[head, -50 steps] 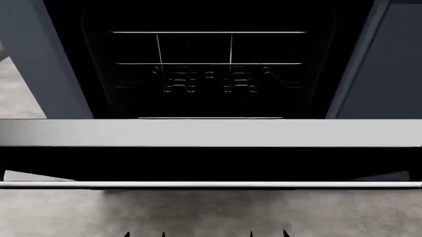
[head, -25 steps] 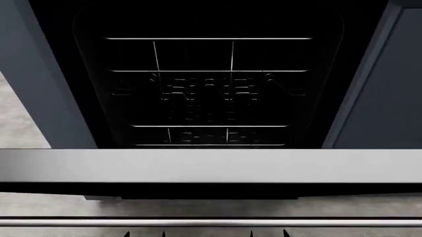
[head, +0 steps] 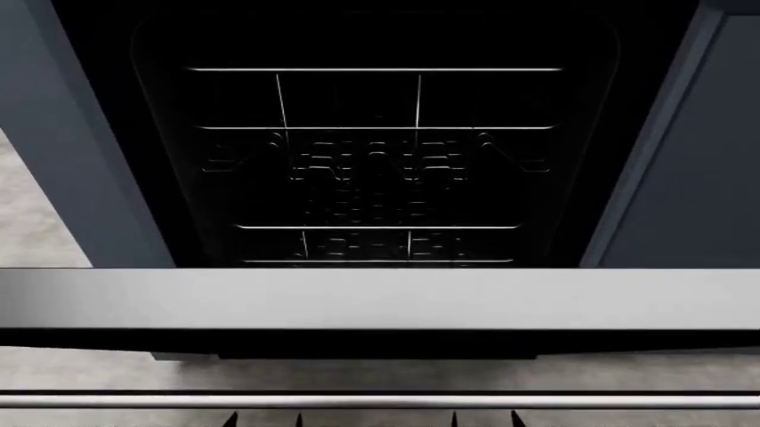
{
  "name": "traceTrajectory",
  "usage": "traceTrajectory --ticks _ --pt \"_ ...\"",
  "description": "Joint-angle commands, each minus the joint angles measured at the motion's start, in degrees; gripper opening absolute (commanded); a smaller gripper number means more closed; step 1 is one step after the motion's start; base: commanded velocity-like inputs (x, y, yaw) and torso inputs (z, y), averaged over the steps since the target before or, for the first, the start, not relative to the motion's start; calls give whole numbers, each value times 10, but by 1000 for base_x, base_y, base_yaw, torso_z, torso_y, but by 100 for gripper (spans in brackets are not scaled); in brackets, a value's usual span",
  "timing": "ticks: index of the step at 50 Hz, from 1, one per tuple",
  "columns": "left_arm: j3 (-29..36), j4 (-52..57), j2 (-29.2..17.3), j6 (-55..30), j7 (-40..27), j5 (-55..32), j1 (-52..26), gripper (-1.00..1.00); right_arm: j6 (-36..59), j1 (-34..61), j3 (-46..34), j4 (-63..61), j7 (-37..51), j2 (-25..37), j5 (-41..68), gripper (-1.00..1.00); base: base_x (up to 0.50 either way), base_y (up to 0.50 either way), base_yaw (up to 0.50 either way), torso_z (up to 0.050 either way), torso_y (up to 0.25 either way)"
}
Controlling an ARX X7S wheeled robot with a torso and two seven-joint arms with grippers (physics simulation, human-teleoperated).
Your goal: Close the dishwasher door
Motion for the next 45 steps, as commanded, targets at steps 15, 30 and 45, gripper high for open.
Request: traceTrajectory --ticks 15,30,45 --pt "22 1 -2 -42 -29 -10 -86 100 23 74 2 15 0 -1 10 100 0 0 0 0 0" --pt "35 71 -4 -97 -36 -34 -85 100 31 99 14 15 -30 -4 35 100 0 0 0 0 0" --pt "62 239 -16 -209 -75 -38 -48 100 37 129 -17 12 -14 -3 35 100 0 0 0 0 0"
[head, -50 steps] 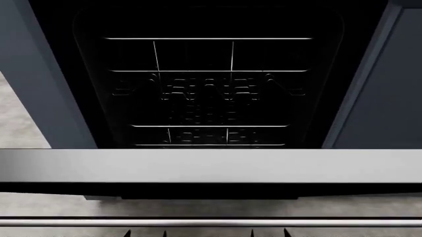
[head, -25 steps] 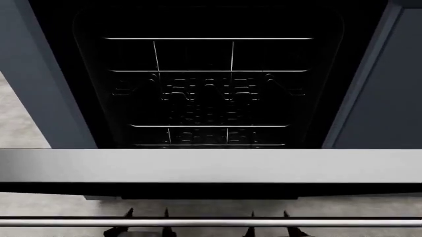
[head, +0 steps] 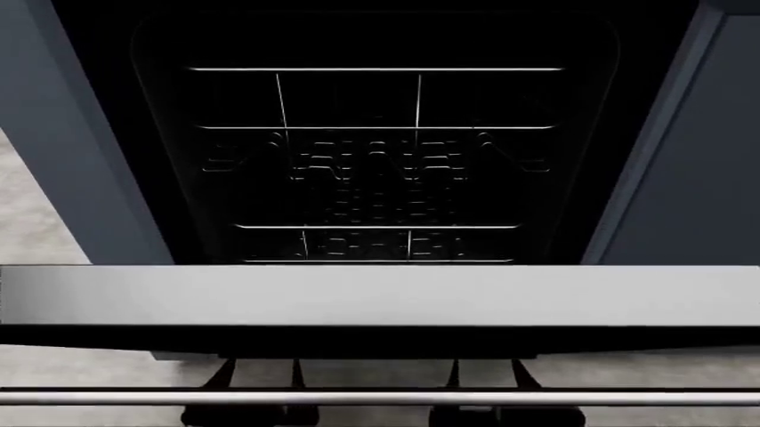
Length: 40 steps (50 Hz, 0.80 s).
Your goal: Close the dishwasher door
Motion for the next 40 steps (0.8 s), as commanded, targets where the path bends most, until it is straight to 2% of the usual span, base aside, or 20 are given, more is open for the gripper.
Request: traceTrajectory --ticks 1,10,18,31,40 --pt "10 119 -6 -78 -26 -13 6 100 7 29 -21 -4 5 1 5 100 0 0 0 0 0" --pt "26 233 -12 -157 -50 -12 29 100 109 -6 -41 -159 25 15 1 100 0 0 0 0 3" --pt "34 288 -19 -196 -61 -19 36 100 168 -23 -51 -246 35 25 2 100 0 0 0 0 5" --pt "50 358 -27 -257 -80 -19 37 100 255 -31 -60 -363 53 39 8 100 0 0 0 0 7" --pt "58 411 -33 -309 -96 -21 36 100 276 -19 -67 -376 62 42 8 100 0 0 0 0 5"
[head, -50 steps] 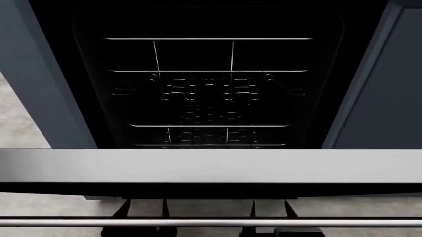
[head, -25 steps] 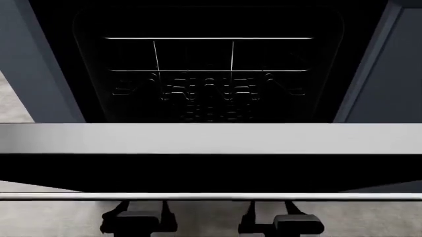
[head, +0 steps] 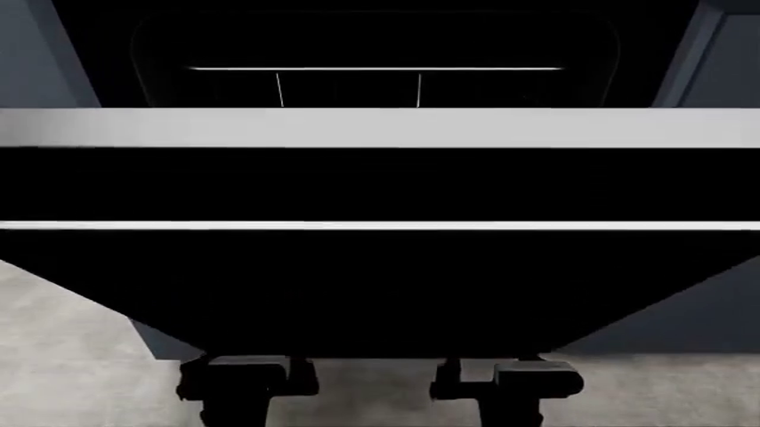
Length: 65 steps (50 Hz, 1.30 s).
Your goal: Close the dishwasher door
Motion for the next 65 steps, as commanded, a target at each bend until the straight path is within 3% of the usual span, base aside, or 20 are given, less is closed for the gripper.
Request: traceTrajectory --ticks 1,20,41,65 --pt "-1 109 -8 -51 -17 -2 -19 100 41 31 -16 -100 16 10 -13 100 0 0 0 0 11" --pt "8 152 -20 -97 -34 -17 -32 100 103 42 -29 -162 30 27 -18 100 0 0 0 0 4" --pt "16 97 -25 -104 -42 -27 -81 100 181 78 -37 -191 36 39 -15 100 0 0 0 0 3" --pt "25 164 -40 -220 -62 -44 -153 100 268 125 -43 -235 46 51 -15 100 0 0 0 0 3"
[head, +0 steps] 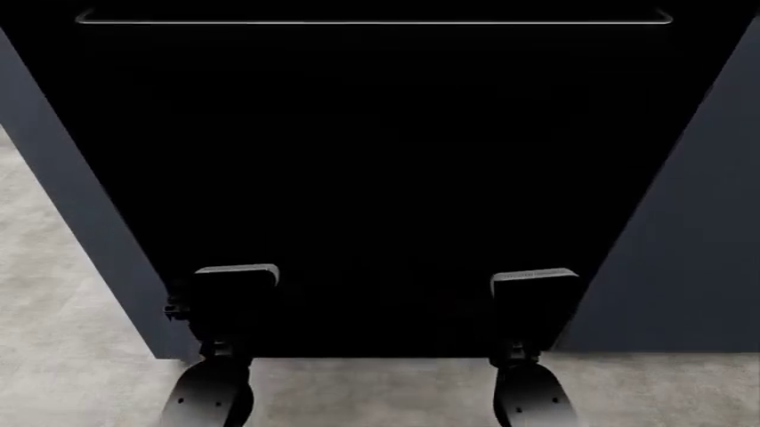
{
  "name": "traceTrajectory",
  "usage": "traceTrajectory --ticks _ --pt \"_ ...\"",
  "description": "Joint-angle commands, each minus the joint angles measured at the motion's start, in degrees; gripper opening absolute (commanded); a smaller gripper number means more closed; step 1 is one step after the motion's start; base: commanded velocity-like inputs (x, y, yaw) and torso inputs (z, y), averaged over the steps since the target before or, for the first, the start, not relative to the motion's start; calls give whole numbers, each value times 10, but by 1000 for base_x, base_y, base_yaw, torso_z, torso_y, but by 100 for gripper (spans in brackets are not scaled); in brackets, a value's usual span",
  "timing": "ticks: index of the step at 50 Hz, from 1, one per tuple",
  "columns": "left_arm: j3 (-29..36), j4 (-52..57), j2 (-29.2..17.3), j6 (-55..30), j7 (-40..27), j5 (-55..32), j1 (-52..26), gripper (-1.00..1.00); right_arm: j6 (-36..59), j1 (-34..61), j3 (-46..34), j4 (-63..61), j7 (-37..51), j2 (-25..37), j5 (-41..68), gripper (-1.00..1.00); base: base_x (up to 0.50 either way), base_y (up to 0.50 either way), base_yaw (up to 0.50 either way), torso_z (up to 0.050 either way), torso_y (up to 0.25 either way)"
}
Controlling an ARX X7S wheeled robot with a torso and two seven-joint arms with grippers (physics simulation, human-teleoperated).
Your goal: Close the dishwasher door
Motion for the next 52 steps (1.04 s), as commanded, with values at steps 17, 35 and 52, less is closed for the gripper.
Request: traceTrajectory --ticks 17,35,52 --pt "10 18 -10 -61 -15 -2 -67 100 35 80 4 19 9 14 -7 100 0 0 0 0 2" --pt "15 8 -14 -72 -21 -6 -94 100 48 116 1 37 11 18 -8 100 10 0 1 0 1" --pt "26 -26 -11 -61 -23 -3 -115 100 39 144 -5 80 14 18 -12 100 34 0 2 0 -1"
